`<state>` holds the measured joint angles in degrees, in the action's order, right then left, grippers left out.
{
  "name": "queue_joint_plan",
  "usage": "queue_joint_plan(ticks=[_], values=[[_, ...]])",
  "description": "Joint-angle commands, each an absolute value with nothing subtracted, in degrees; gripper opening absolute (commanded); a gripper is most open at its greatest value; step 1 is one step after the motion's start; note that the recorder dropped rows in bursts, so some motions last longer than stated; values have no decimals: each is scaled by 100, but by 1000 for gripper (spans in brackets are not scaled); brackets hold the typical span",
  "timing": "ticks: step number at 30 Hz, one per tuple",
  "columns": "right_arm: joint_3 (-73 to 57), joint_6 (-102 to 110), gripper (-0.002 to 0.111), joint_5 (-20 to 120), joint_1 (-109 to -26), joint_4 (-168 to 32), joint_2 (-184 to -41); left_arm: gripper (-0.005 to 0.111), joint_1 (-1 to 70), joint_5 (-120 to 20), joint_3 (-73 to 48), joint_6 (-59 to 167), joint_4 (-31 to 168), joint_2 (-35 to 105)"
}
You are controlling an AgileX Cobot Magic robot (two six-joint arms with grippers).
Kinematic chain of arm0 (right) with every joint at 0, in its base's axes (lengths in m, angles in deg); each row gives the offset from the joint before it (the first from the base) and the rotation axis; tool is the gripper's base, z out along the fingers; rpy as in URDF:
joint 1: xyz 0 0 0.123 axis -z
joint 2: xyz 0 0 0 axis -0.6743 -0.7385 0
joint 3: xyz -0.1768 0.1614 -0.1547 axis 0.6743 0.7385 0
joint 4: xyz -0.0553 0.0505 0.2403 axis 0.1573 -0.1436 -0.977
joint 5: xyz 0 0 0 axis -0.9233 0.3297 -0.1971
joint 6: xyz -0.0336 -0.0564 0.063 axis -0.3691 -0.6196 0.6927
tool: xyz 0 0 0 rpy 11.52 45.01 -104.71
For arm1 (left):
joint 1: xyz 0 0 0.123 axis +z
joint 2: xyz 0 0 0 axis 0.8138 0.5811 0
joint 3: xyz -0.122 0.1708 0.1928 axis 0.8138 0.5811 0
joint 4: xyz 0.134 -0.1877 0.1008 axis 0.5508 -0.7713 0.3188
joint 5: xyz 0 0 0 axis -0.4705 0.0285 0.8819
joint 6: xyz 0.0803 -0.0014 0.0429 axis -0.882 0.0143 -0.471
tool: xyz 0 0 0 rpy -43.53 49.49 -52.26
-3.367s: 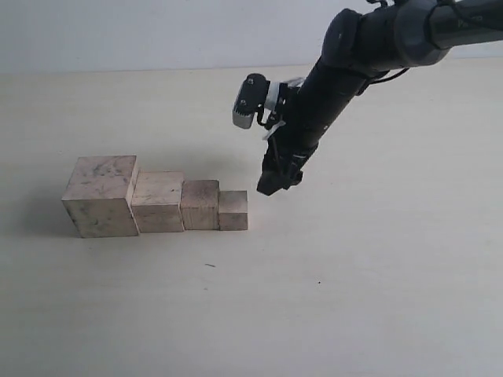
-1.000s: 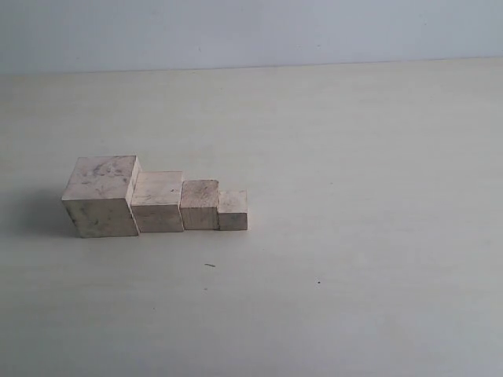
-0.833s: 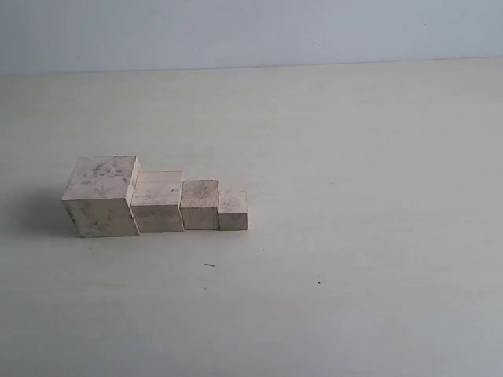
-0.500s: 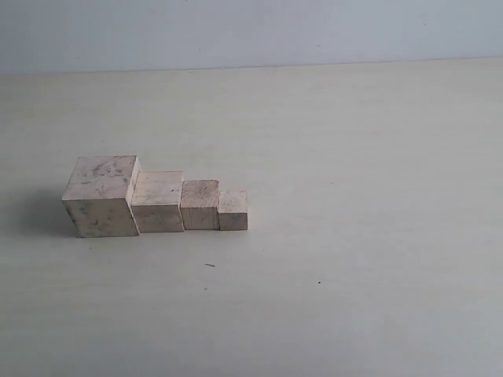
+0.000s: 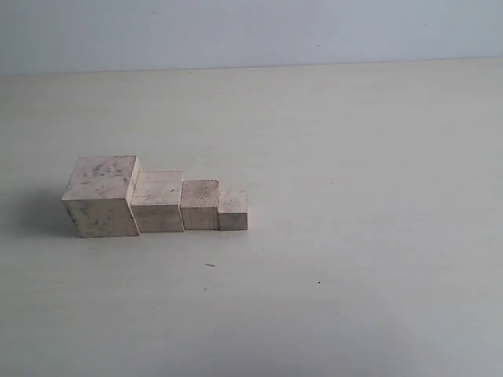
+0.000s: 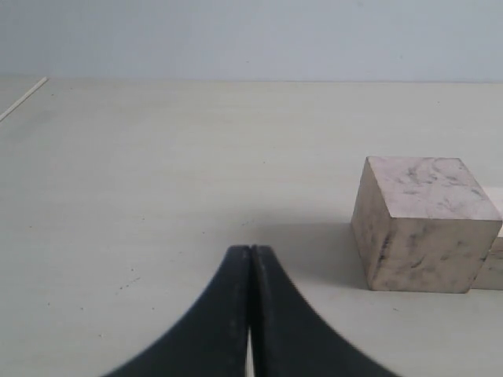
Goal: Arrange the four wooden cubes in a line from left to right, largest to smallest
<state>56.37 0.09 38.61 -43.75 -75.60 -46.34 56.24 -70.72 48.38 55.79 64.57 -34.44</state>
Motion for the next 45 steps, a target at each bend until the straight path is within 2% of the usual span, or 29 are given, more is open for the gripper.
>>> queue_joint_plan(ticks=[1,9,45], values=[[5664,56,0,3501,-4333,-7368,-4427,0,5651,-7011,4837,5612,6470,-3478],[5664,113,0,3035,-4333,-7344,-4066,0,5651,-7011,4837,5612,6470,-3478],[5664,365,0,2981,-4333,-7379,-4066,0,5651,-7011,4837,5612,6470,-3478]])
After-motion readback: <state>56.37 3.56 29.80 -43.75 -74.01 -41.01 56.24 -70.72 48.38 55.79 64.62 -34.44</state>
